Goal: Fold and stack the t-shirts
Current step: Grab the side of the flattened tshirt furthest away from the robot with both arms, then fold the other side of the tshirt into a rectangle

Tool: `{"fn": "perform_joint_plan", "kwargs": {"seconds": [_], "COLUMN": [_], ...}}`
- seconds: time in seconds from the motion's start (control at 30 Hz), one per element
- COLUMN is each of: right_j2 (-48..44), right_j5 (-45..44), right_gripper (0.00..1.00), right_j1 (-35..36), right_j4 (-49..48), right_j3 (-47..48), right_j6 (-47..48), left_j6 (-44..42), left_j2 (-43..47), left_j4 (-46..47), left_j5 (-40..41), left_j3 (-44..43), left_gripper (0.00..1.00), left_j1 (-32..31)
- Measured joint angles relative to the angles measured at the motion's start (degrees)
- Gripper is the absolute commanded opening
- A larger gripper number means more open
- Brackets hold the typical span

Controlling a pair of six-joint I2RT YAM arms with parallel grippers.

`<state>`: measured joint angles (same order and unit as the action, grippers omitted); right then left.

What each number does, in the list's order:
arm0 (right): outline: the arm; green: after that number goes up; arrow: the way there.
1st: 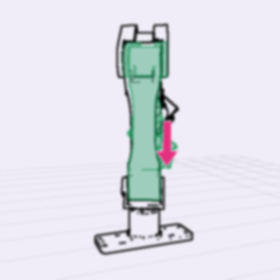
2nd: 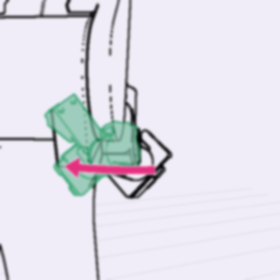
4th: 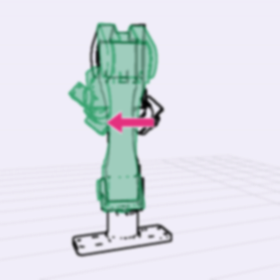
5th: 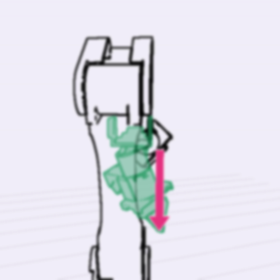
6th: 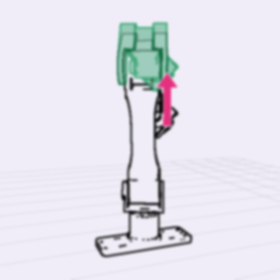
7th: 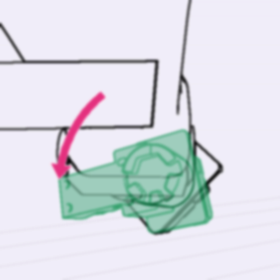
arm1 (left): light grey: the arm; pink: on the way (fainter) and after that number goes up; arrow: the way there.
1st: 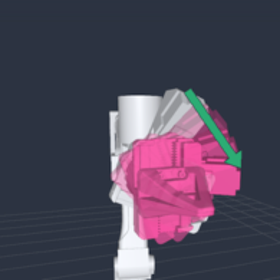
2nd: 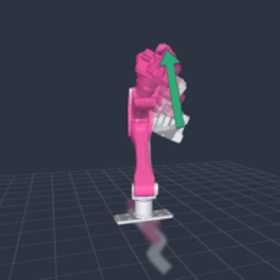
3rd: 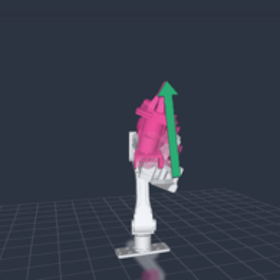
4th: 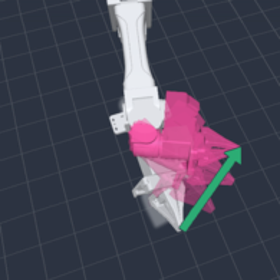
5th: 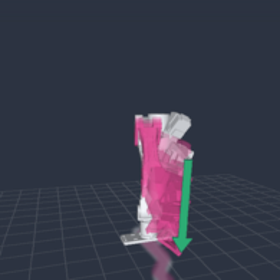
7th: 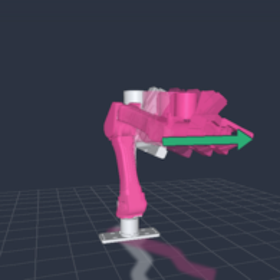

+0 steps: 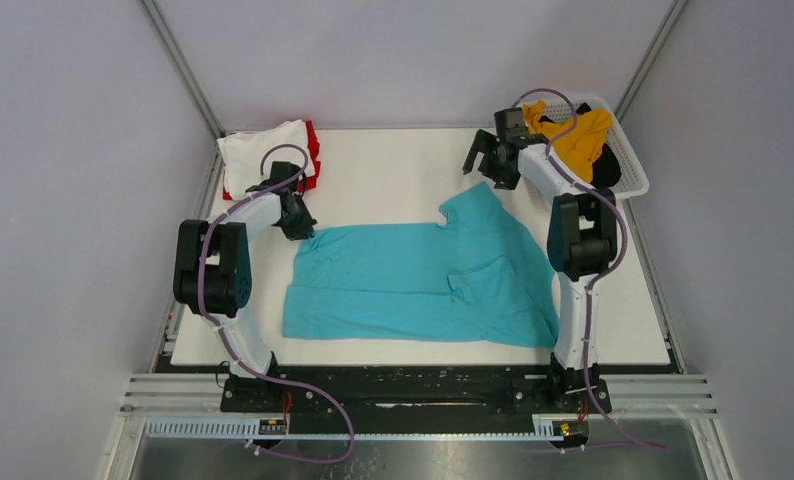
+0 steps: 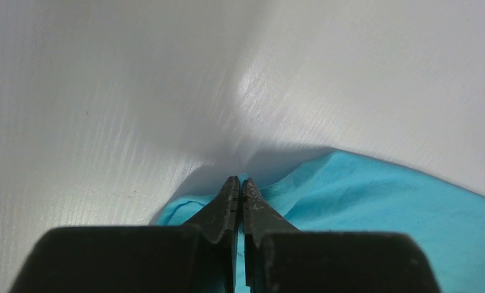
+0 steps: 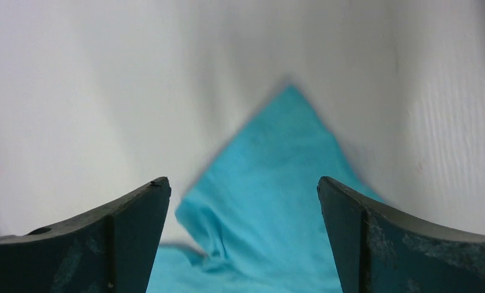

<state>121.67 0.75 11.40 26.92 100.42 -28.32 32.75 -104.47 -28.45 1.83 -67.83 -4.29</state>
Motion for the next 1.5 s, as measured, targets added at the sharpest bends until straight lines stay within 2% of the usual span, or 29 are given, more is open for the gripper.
{"fn": "perform_joint_plan", "kwargs": {"seconds": [0.2, 0.37, 0.67, 0.87, 1.0, 1.13, 1.2, 1.4, 1.5], "right_j2": [14.1, 24.5, 25.7, 22.3, 21.7, 21.9, 21.9, 22.2, 21.0], "right_j5": [1.9, 1.9, 4.0, 4.3, 2.5, 1.3, 1.1, 0.4, 0.5], "right_gripper": [0.99, 0.99, 0.99, 0.81, 0.46, 0.19, 0.0, 0.0, 0.0], "right_j1": [-0.5, -0.5, -0.5, -0.4, -0.1, 0.2, 0.2, 0.2, 0.2], "right_j4": [3.3, 10.8, 15.0, 16.0, 16.6, 18.2, 19.1, 20.4, 18.4], "right_j3": [17.5, 34.1, 33.8, 28.1, 26.9, 26.9, 27.2, 28.5, 25.6], "right_j6": [0.1, 0.3, 1.6, 3.9, 5.0, 5.1, 5.2, 6.9, 9.0], "left_j6": [-0.2, -0.2, -0.3, -0.3, -0.3, -0.3, -0.3, -0.4, -0.4], "left_j2": [0.2, 0.2, 0.2, 0.2, 0.7, 1.5, 1.9, 3.0, 4.1], "left_j4": [0.3, 0.3, 0.3, 0.3, 0.3, 0.3, 0.3, 0.3, 0.7], "left_j5": [-0.2, -0.3, -0.4, -0.5, -0.6, -0.6, -0.6, -0.7, -1.4], "left_j3": [0.0, 0.0, 0.0, 0.0, 0.0, 0.0, 0.1, 0.1, 0.9], "left_gripper": [0.0, 0.0, 0.0, 0.0, 0.0, 0.0, 0.0, 0.0, 0.0], "left_j1": [0.0, 0.0, 0.0, 0.0, 0.0, 0.0, 0.0, 0.0, 0.0]}}
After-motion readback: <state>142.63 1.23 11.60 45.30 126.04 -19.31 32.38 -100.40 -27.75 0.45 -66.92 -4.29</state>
